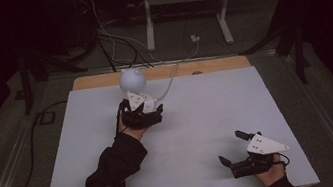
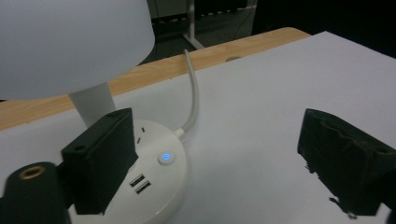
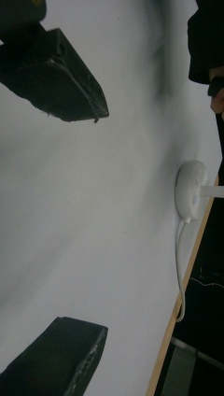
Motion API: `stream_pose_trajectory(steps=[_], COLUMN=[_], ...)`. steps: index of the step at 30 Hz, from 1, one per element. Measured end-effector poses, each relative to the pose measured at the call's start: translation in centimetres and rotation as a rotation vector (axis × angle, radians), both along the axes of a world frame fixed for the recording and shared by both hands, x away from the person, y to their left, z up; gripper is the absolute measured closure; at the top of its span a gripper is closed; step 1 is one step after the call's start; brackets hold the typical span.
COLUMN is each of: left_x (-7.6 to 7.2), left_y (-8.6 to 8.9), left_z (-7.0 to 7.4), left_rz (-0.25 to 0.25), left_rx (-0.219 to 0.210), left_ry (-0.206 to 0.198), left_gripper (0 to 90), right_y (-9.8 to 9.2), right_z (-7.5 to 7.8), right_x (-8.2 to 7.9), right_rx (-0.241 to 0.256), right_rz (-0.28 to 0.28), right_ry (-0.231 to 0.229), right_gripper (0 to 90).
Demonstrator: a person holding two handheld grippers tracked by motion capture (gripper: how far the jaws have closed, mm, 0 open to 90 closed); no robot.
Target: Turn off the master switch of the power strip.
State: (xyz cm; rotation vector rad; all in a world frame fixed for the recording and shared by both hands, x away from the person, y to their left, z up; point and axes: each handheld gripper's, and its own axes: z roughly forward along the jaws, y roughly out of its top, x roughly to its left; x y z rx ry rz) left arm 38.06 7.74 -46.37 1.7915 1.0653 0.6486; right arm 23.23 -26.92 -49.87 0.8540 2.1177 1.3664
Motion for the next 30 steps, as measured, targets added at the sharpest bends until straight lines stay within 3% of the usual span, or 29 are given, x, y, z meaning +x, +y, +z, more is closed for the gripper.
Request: stream_pose_trajectory(steps=[3, 13, 17, 18, 21, 23, 30], left_x=[0.3, 1.1, 1.5, 1.6, 1.8, 1.9, 2.6], left_y=[-0.2, -0.9, -0.9, -0.9, -1.1, -1.2, -1.1], left_z=[-0.3, -1.1, -1.4, -1.4, -1.7, -2.0, -3.0], left_rz=[0.006, 0.068, 0.092, 0.092, 0.085, 0.090, 0.086], left_rx=[-0.004, 0.049, 0.045, 0.042, 0.063, 0.105, 0.114], left_ry=[0.005, -0.018, -0.020, -0.015, -0.021, -0.041, -0.016], left_gripper=[17.9, 47.8, 57.7, 64.3, 68.9, 73.8, 90.0], right_y=[0.0, -0.1, -0.2, -0.2, -0.2, -0.2, -0.3], right_z=[0.0, 0.1, 0.1, 0.1, 0.2, 0.2, 0.2], right_x=[0.0, 0.0, -0.1, -0.1, -0.1, -0.1, -0.1], right_rx=[0.004, 0.008, 0.013, 0.014, 0.015, 0.016, 0.019], right_rz=[0.000, 0.000, 0.002, 0.001, 0.001, 0.002, 0.003], right_ry=[0.000, -0.004, -0.004, -0.003, -0.004, -0.005, -0.002], right_gripper=[0.0, 0.0, 0.0, 0.0, 0.0, 0.0, 0.0])
